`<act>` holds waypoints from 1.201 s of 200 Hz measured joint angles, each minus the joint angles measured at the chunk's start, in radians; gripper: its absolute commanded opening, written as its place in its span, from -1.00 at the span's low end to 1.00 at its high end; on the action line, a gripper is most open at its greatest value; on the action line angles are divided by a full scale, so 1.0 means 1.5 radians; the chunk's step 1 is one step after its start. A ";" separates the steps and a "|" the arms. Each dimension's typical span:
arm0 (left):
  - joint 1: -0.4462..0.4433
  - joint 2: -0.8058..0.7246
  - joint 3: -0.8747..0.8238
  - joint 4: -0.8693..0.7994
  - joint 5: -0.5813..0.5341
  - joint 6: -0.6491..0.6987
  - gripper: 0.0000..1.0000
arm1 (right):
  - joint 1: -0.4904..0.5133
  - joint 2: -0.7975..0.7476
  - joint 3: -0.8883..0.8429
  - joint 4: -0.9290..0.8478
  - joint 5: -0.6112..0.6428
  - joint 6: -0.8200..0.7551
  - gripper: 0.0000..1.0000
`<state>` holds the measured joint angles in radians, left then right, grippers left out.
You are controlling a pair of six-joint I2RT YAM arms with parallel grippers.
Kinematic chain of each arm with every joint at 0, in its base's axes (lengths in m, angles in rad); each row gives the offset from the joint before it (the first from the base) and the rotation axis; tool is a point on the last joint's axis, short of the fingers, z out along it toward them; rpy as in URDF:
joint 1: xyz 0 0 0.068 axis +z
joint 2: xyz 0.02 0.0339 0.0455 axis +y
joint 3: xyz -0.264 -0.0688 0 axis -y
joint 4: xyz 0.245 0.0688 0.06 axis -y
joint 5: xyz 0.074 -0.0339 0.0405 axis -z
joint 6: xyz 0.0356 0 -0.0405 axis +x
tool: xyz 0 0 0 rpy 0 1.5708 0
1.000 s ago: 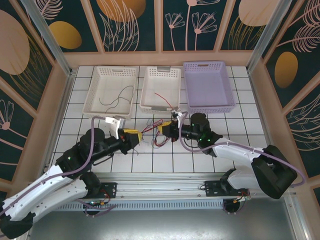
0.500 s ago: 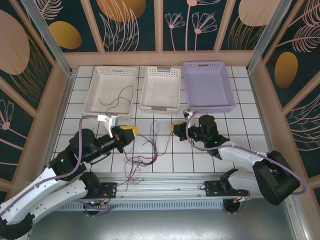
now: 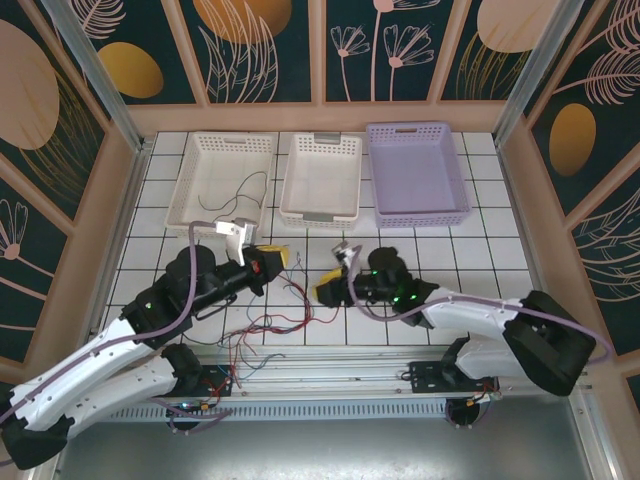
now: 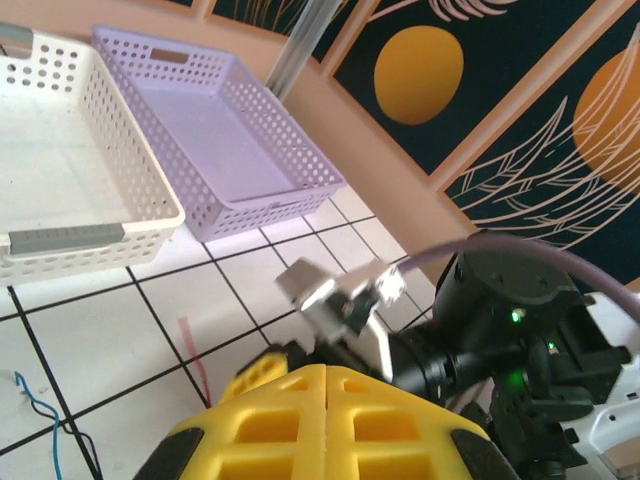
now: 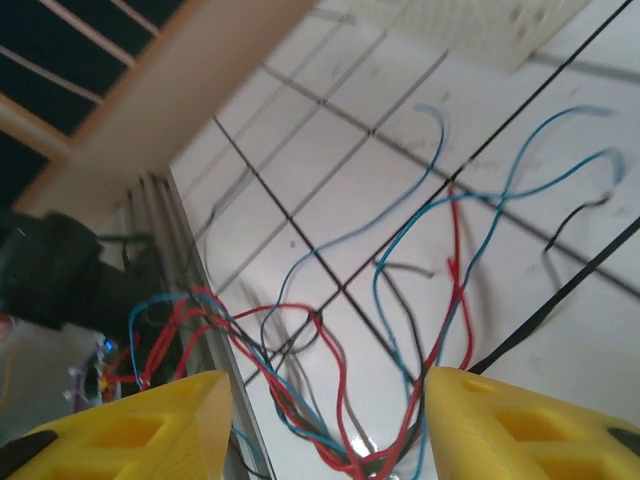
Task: Untangle the cables
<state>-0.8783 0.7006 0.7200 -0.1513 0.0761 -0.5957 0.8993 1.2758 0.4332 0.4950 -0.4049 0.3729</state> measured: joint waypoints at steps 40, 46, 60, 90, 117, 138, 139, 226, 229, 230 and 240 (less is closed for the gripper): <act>-0.001 -0.019 0.000 -0.001 -0.023 0.000 -1.00 | 0.069 0.123 0.045 -0.038 0.119 -0.010 0.12; -0.001 -0.022 0.000 -0.001 -0.027 0.000 -1.00 | 0.078 0.143 0.058 -0.043 0.136 -0.012 0.12; -0.001 -0.031 -0.001 -0.002 -0.040 0.000 -1.00 | 0.089 0.176 0.082 -0.045 0.161 -0.015 0.12; -0.001 -0.047 -0.016 -0.002 -0.058 -0.001 -1.00 | 0.090 0.245 0.135 -0.050 0.190 -0.020 -0.30; -0.001 -0.048 -0.039 -0.002 -0.059 -0.006 -0.98 | 0.091 0.286 0.160 -0.056 0.199 -0.022 -1.00; -0.001 -0.048 -0.058 -0.005 -0.057 -0.010 -0.87 | 0.083 0.280 0.160 -0.066 0.208 -0.023 -1.00; -0.001 -0.048 -0.059 -0.005 -0.057 -0.010 -0.86 | 0.082 0.279 0.160 -0.067 0.208 -0.023 -1.00; -0.001 0.001 -0.125 0.039 -0.022 -0.036 -0.24 | -0.119 -0.107 0.139 -0.099 0.087 -0.031 -1.00; -0.001 0.005 -0.128 0.044 -0.021 -0.041 -0.23 | -0.119 -0.109 0.142 -0.101 0.080 -0.031 -1.00; -0.001 0.006 -0.129 0.045 -0.020 -0.041 -0.22 | -0.120 -0.111 0.142 -0.103 0.077 -0.032 -1.00; -0.001 0.020 -0.137 0.060 -0.012 -0.043 -0.18 | -0.120 -0.119 0.148 -0.112 0.058 -0.035 -1.00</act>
<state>-0.8791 0.7311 0.5140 -0.0608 0.0574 -0.6598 0.7189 1.0973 0.6552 0.3271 -0.3180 0.3202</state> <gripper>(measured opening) 0.386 0.048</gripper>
